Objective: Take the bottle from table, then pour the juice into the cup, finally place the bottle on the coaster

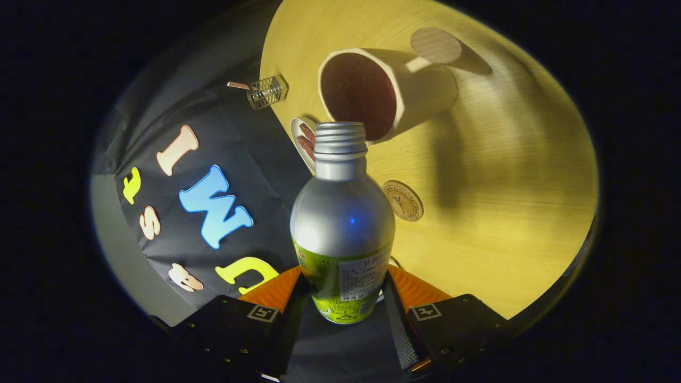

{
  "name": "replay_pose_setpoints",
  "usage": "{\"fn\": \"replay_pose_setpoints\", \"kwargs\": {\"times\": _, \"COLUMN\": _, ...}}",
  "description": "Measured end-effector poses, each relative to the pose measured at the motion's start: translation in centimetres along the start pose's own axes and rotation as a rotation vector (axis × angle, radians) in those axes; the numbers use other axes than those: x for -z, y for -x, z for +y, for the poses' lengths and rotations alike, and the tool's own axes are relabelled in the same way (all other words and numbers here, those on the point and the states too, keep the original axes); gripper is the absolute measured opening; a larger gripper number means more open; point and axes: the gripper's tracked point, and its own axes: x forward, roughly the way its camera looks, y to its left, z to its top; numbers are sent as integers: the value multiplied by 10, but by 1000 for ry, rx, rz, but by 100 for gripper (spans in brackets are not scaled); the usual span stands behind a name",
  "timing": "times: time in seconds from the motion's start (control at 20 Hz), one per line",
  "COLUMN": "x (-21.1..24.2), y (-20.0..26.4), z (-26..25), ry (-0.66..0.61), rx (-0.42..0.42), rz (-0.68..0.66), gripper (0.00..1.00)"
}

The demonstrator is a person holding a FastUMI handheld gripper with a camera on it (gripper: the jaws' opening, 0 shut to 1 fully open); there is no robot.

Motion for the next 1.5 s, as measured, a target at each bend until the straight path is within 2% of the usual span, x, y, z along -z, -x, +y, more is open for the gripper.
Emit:
{"fn": "replay_pose_setpoints", "kwargs": {"times": 0.4, "x": -16, "y": -5, "z": -28, "ry": 271, "rx": 73, "rz": -53, "gripper": 75}}
{"fn": "replay_pose_setpoints", "kwargs": {"times": 1.05, "x": -37, "y": -15, "z": -58, "ry": 847, "rx": 176, "rz": -173, "gripper": 75}}
{"fn": "replay_pose_setpoints", "kwargs": {"times": 1.5, "x": -38, "y": -21, "z": -45, "ry": 1184, "rx": 175, "rz": -309, "gripper": 75}}
